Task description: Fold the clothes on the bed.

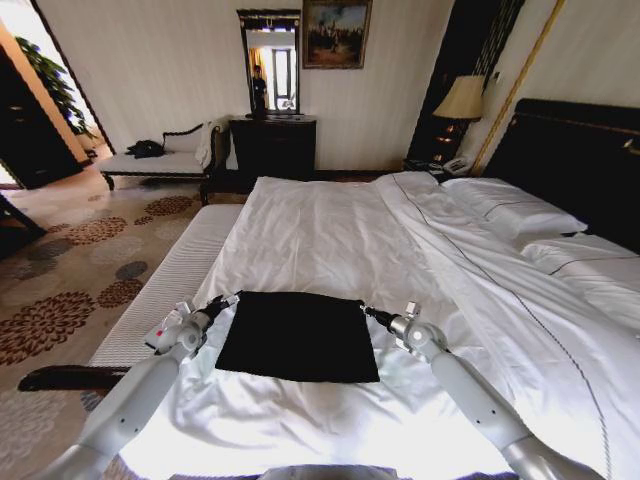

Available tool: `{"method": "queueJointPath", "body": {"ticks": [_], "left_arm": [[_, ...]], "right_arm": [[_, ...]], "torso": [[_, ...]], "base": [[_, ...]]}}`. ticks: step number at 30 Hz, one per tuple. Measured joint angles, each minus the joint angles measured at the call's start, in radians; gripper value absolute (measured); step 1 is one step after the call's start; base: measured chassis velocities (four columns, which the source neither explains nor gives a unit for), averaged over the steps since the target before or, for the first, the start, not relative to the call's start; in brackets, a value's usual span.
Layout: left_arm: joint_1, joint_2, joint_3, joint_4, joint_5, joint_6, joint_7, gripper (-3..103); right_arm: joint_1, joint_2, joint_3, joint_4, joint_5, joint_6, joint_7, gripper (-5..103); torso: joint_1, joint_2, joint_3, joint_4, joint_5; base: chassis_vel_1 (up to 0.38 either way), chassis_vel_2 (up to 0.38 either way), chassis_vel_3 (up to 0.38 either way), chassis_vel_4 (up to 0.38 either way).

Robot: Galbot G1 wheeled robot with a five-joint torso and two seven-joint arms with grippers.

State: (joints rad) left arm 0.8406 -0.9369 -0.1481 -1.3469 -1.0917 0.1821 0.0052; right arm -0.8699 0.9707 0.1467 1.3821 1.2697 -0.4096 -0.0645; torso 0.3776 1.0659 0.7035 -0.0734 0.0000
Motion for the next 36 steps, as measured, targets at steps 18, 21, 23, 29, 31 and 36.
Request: {"method": "queueJointPath", "body": {"ticks": [18, 21, 23, 29, 31, 36], "left_arm": [[-0.062, -0.039, 0.075, 0.067, 0.045, 0.007, 0.001, 55], [-0.059, -0.039, 0.075, 0.067, 0.051, 0.007, 0.004, 39], [-0.059, -0.039, 0.075, 0.067, 0.051, 0.007, 0.004, 39], [-0.054, -0.041, 0.075, 0.058, 0.051, 0.007, 0.006, 12], [-0.052, -0.041, 0.075, 0.056, 0.051, 0.006, 0.006, 7], [-0.049, -0.039, 0.076, 0.054, 0.051, 0.006, 0.007, 0]], "right_arm": [[-0.005, -0.003, 0.007, 0.003, -0.004, 0.007, 0.002, 1], [-0.005, -0.005, 0.008, 0.004, -0.004, 0.007, 0.002, 1], [-0.005, -0.006, 0.008, 0.004, -0.004, 0.007, 0.002, 1], [-0.007, -0.006, 0.009, 0.008, -0.005, 0.008, 0.003, 1], [-0.008, -0.006, 0.009, 0.008, -0.005, 0.008, 0.003, 1], [-0.013, -0.006, 0.012, 0.009, -0.006, 0.008, 0.003, 1]], "torso": [[0.000, 0.000, 0.000, 0.0002, 0.0001], [0.000, 0.000, 0.000, 0.0002, 0.0000], [0.000, 0.000, 0.000, 0.0002, 0.0001], [0.000, 0.000, 0.000, 0.0001, 0.0000], [0.000, 0.000, 0.000, 0.0001, -0.0001], [0.000, 0.000, 0.000, 0.0001, -0.0001]], "base": [[0.000, 0.000, 0.000, 0.000], [0.000, 0.000, 0.000, 0.000], [0.000, 0.000, 0.000, 0.000], [0.000, 0.000, 0.000, 0.000], [0.000, 0.000, 0.000, 0.000], [0.000, 0.000, 0.000, 0.000]]}}
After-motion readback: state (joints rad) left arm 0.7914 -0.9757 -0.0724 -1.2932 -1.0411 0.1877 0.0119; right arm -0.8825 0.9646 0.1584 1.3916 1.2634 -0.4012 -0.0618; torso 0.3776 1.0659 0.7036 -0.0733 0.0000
